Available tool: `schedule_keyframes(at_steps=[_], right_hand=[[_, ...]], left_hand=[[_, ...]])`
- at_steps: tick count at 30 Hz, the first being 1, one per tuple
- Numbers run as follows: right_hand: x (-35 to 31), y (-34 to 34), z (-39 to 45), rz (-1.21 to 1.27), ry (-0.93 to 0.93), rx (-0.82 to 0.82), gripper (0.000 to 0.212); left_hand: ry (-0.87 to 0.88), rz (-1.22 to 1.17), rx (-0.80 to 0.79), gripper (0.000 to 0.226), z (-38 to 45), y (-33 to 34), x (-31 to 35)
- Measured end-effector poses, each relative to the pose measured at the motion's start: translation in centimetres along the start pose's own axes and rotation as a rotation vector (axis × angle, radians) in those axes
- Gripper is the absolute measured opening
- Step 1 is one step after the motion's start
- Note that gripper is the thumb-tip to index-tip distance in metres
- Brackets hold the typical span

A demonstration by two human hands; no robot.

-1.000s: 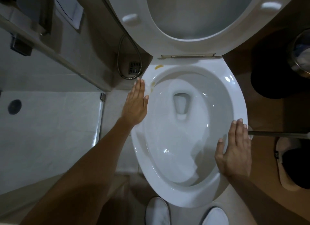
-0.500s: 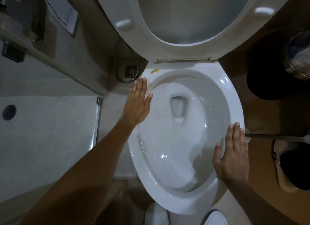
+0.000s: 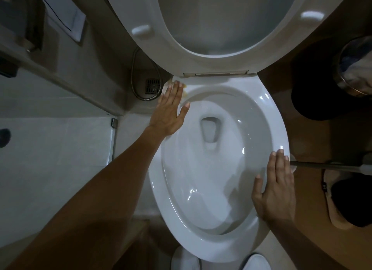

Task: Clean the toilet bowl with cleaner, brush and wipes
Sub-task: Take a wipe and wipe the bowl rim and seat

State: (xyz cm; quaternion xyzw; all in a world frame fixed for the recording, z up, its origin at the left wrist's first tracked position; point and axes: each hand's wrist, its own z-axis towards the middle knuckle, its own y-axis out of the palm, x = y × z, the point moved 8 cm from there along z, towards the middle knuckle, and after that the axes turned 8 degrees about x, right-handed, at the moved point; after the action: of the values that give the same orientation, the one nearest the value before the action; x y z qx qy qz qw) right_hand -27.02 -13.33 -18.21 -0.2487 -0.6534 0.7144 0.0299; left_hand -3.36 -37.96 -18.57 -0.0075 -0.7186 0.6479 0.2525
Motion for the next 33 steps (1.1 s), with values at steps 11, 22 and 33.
schedule_keyframes(at_steps=[11, 22, 33], right_hand=[[0.1, 0.1, 0.0, -0.015, -0.001, 0.005, 0.072], [0.2, 0.2, 0.0, 0.001, 0.007, -0.005, 0.071], [0.2, 0.1, -0.1, -0.008, 0.011, -0.003, 0.07]], left_hand=[[0.158, 0.062, -0.06, 0.061, 0.8, 0.3, 1.1], [0.197, 0.084, -0.093, 0.065, -4.3, -1.2, -1.7], [-0.206, 0.093, 0.066, 0.068, -2.5, -0.6, -0.6]])
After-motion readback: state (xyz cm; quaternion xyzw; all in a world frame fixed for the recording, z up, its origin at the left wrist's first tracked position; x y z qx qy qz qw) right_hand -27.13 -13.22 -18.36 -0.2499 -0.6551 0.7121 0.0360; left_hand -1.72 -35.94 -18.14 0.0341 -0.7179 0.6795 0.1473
